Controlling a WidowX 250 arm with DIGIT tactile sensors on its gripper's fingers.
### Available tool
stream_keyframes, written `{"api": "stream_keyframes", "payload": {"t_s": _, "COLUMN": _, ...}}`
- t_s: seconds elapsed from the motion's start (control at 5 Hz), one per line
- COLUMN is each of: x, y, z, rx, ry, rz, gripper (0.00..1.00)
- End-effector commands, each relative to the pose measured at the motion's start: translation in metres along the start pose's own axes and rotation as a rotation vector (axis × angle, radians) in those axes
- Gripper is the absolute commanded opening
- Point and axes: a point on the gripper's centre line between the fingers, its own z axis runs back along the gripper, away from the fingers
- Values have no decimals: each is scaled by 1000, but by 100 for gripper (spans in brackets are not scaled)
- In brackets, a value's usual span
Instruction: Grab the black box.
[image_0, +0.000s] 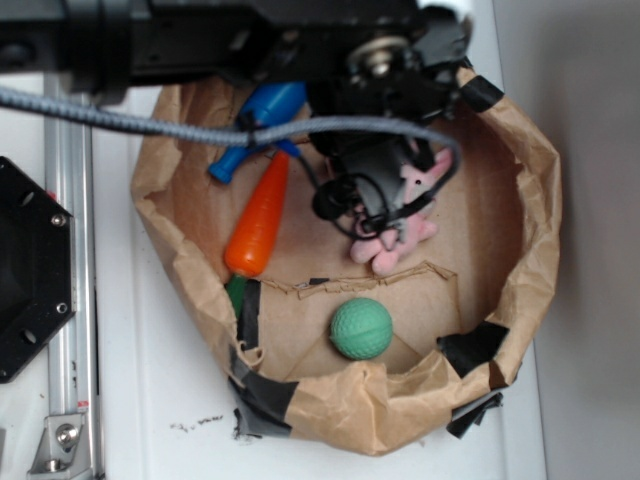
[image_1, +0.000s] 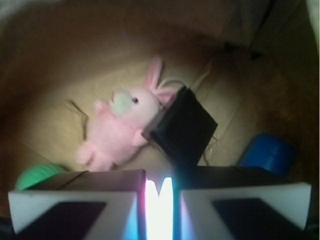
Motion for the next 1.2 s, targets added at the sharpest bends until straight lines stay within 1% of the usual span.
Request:
{"api": "stream_keyframes", "payload": {"t_s": 0.0, "x": -1, "y": -9, "z": 17, "rx": -11, "ry": -29, "rz": -60, "gripper": 0}}
{"api": "stream_keyframes", "payload": {"t_s": 0.2, "x": -2, "y": 3, "z": 7, "rx": 23, "ry": -81, "rz": -137, "gripper": 100}}
{"api": "stream_keyframes", "payload": {"t_s": 0.4, "x": 4, "y": 27, "z": -33, "rx": 106, "ry": -139, "rz": -311, "gripper": 100}}
{"api": "stream_keyframes", "payload": {"t_s": 0.6, "x": 13, "y": 38, "z": -42, "rx": 123, "ry": -170, "rz": -370, "gripper": 100}}
{"api": "stream_keyframes", "payload": {"t_s": 0.8, "x": 16, "y": 45, "z": -47, "rx": 123, "ry": -174, "rz": -452, "gripper": 100}}
{"api": "stream_keyframes", "payload": {"t_s": 1.0, "x": 22, "y": 58, "z": -51, "rx": 116, "ry": -178, "rz": -481, "gripper": 100}}
